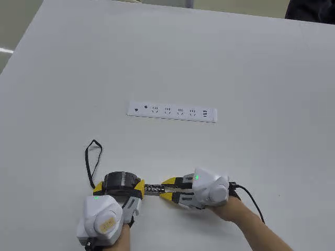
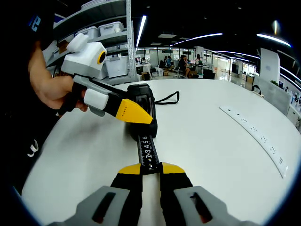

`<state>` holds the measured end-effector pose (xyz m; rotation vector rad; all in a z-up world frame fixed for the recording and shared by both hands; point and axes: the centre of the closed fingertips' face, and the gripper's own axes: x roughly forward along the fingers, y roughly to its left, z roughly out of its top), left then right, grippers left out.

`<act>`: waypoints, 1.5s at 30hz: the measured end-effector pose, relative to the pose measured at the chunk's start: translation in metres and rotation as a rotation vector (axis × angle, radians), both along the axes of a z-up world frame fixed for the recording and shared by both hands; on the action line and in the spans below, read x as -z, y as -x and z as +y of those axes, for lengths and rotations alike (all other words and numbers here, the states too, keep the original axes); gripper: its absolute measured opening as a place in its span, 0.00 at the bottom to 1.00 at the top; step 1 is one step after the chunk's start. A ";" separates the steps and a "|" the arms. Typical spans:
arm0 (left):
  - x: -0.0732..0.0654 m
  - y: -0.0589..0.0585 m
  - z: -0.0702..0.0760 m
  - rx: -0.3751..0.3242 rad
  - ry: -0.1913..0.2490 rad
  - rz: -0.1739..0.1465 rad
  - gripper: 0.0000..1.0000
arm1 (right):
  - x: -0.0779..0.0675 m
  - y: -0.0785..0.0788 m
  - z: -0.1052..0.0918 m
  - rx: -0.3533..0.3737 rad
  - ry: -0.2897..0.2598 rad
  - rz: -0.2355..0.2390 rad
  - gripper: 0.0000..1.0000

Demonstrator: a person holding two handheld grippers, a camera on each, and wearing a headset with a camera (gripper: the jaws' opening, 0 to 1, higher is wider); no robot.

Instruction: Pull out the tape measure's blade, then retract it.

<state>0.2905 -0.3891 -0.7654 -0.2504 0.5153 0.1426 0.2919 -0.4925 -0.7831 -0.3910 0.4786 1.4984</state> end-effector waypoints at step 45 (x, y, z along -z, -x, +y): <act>0.000 0.000 0.001 0.036 0.037 -0.001 0.61 | 0.000 0.008 0.050 -0.153 -0.020 -0.046 0.13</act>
